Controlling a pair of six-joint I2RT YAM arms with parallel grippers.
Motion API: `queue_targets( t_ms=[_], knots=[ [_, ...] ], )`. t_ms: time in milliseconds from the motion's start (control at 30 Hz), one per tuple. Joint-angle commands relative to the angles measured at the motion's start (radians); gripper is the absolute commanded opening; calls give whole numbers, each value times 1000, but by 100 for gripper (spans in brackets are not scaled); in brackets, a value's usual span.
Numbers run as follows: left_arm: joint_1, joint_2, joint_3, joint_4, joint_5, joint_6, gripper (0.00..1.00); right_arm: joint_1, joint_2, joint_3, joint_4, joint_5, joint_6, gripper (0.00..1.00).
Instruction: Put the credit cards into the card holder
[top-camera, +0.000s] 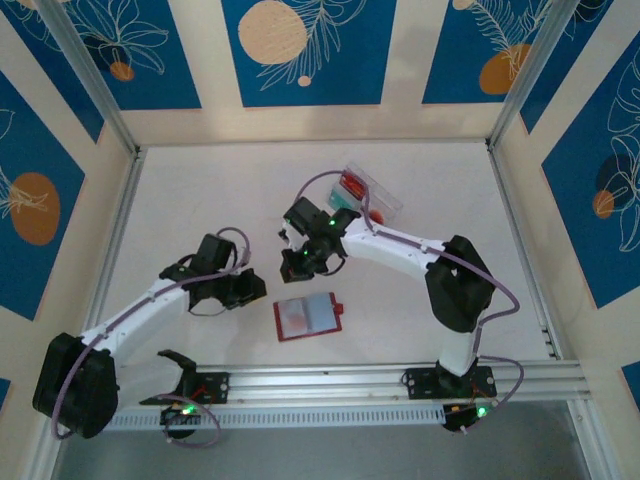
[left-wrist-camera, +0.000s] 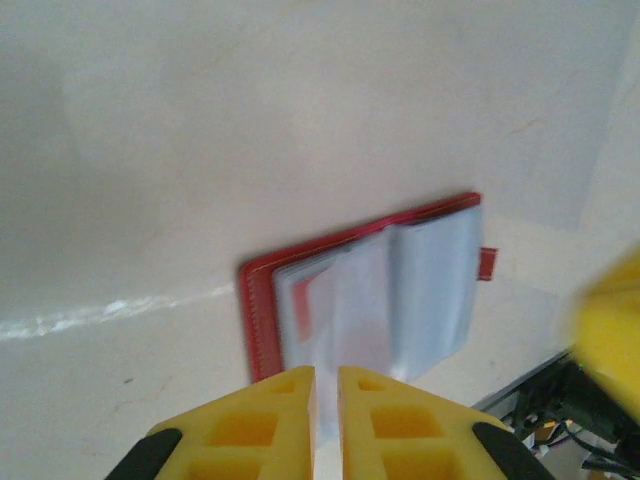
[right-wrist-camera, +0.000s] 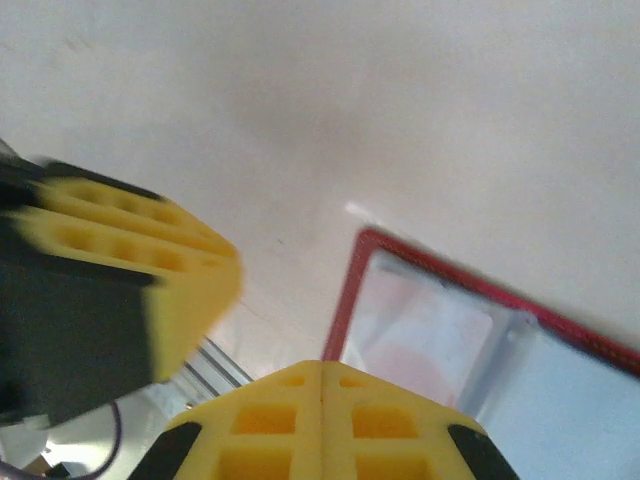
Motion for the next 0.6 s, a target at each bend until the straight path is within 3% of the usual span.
queue_targets(
  t_ms=[0, 67, 167, 267, 367, 567],
  knots=[
    [-34, 27, 33, -34, 3, 28, 13, 4, -32, -48, -10, 27, 5, 0],
    [-73, 53, 47, -2, -2, 13, 13, -37, -68, -46, -10, 54, 1, 0],
    [-136, 117, 73, 37, -18, 2, 13, -119, -95, 19, -111, 225, -36, 23],
    [-186, 185, 84, 90, -19, -20, 13, -224, -82, 121, -232, 423, -90, 36],
    [-226, 234, 81, 133, -30, -39, 13, -294, -15, 226, -325, 652, -172, 44],
    [-278, 300, 73, 163, -48, -44, 13, -383, 143, 362, -342, 870, -299, 54]
  ],
)
